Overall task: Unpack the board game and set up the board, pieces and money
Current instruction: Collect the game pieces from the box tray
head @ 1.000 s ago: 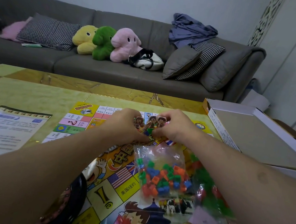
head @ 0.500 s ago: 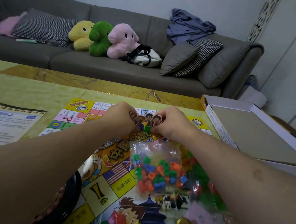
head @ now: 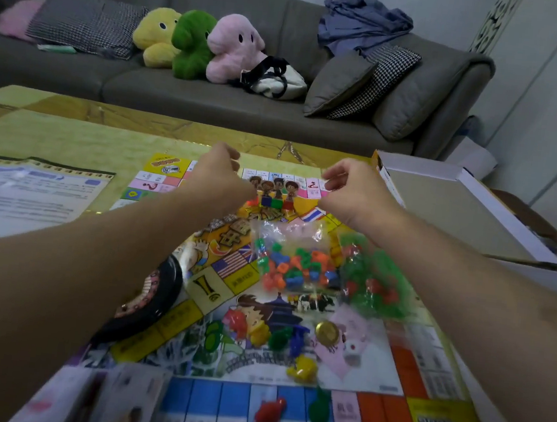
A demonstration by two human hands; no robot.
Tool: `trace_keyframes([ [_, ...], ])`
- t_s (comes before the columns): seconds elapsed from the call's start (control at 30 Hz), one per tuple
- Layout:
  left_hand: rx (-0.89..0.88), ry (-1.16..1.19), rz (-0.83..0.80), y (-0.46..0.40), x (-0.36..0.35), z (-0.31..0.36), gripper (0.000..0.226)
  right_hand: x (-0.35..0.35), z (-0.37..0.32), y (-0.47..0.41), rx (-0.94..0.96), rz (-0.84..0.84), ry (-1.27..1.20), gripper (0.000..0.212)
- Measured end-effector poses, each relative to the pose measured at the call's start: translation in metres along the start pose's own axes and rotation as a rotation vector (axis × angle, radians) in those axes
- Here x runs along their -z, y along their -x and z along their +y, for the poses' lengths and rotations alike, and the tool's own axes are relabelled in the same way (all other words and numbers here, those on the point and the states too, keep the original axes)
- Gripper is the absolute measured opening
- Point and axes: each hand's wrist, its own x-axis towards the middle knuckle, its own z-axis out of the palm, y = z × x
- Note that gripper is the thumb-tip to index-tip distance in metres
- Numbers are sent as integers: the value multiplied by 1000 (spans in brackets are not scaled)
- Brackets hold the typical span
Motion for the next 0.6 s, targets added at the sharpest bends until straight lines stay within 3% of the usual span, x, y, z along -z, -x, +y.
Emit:
trace_keyframes([
  [0.13, -84, 72, 55, 49, 8, 16, 53, 21, -8, 57, 60, 38, 19, 34],
  [0.3, -169, 61, 58, 122, 19, 31, 30, 39, -20, 149, 96, -39, 19, 28],
  [0.5, -193, -46, -92, 203, 30, 17, 15, 40, -11, 236, 30, -207, 35, 32],
  [0.6, -230, -237, -143, 223, 29, -1, 15, 30, -2, 255, -35, -242, 120, 20],
])
